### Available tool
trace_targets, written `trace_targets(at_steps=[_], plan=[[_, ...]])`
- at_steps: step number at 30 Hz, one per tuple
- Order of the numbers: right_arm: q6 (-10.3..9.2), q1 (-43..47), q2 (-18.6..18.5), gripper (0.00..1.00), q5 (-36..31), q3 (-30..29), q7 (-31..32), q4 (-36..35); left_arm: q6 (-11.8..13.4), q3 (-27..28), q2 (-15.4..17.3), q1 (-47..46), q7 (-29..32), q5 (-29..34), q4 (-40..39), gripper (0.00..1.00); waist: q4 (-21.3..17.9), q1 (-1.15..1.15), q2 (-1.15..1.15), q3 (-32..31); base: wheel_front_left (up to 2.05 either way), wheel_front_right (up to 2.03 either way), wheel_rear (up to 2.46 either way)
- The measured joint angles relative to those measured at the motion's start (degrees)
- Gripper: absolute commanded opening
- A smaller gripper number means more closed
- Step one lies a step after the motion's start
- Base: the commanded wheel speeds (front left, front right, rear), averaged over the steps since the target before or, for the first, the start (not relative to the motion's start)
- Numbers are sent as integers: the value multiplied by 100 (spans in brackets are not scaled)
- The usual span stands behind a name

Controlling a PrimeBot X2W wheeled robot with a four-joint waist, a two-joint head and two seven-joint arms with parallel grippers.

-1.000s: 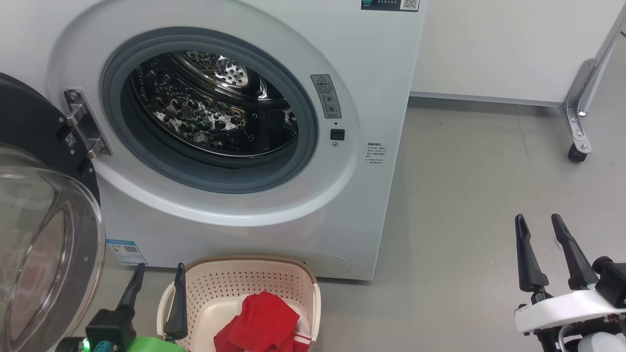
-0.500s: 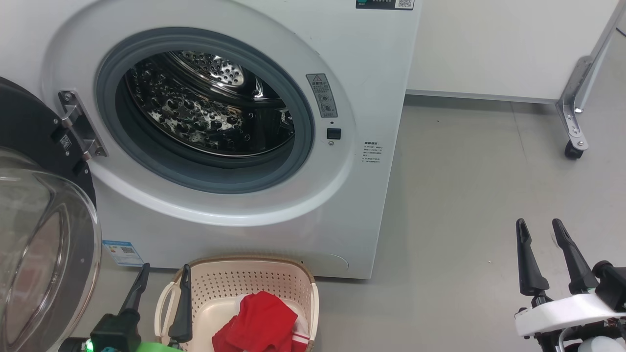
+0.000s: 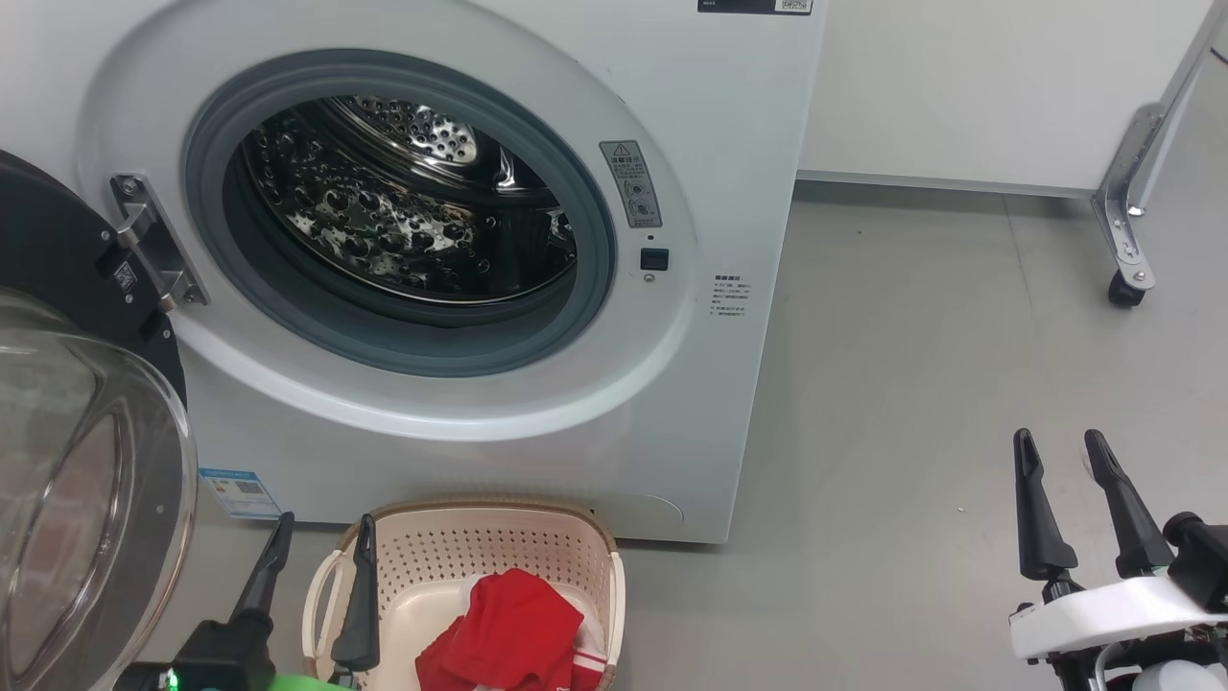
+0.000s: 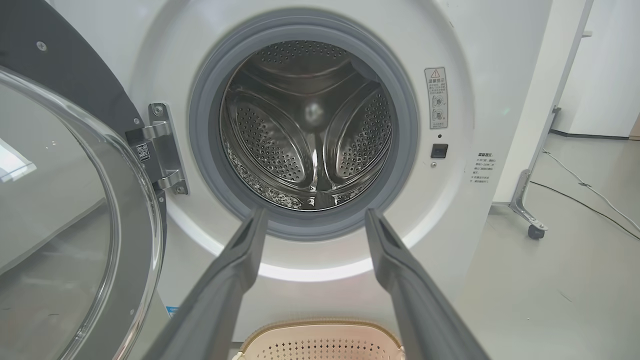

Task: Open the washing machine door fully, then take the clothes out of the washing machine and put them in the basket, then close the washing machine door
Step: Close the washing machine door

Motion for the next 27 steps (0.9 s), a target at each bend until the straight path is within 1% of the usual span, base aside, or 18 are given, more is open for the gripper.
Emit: trace_targets(at_steps=[18,27], plan=[[0,-2,51,100,-41,-23,0,23,4,33,-20,139,0,8,-179,100,28,0,0,6,-1,1,0],[1,-2,53,100,-42,-25,0,30,5,30,-25,179,0,8,-199,100,30,0,0,52,-26,26,0]])
